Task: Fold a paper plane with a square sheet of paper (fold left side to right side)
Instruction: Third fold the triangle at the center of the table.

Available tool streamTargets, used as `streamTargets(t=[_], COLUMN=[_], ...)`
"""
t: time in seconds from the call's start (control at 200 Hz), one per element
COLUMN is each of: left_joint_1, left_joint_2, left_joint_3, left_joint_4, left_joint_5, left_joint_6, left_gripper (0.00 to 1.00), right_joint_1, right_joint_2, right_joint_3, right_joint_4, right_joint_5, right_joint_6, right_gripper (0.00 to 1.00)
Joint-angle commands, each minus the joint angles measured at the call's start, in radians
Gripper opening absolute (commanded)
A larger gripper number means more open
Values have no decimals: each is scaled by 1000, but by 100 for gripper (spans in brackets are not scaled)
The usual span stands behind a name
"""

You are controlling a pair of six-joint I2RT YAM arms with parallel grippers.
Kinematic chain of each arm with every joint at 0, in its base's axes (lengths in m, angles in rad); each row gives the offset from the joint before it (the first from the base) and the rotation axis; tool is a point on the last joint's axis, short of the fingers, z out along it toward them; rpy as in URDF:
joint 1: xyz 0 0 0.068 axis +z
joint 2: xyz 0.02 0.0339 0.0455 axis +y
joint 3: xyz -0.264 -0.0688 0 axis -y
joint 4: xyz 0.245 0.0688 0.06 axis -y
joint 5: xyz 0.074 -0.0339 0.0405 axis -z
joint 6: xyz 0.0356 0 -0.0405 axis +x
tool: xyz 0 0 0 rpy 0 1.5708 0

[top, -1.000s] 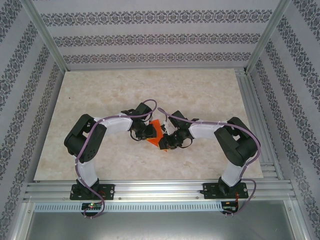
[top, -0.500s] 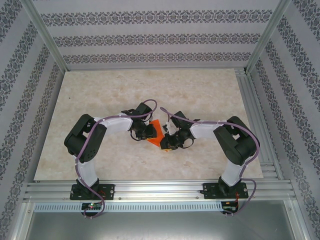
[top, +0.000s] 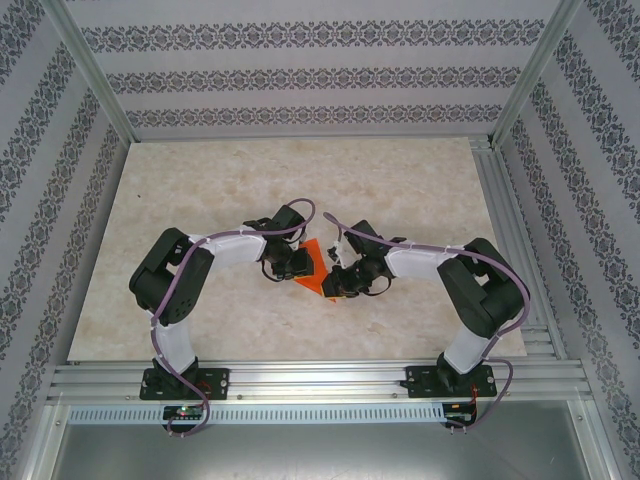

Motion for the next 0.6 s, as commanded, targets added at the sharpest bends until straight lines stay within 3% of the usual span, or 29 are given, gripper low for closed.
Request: streamTargets(t=[0.0, 0.35, 0.595], left_joint_1=[-15, -15, -15], left_joint_2=[52, 31, -97], left_joint_3=[-9, 4, 30], left_joint_4=[-55, -57, -58], left_joint_5=[-64, -58, -30], left_joint_6=[29, 33, 20], left_gripper=[23, 24, 29], right_joint_1=[-4, -19, -18], right_joint_2=[25, 90, 108], right_joint_3=[9, -3, -23], right_joint_4=[-15, -31, -81], right_joint_5=[36, 109, 165], right_joint_6=[0, 67, 83], right_gripper=[20, 16, 13])
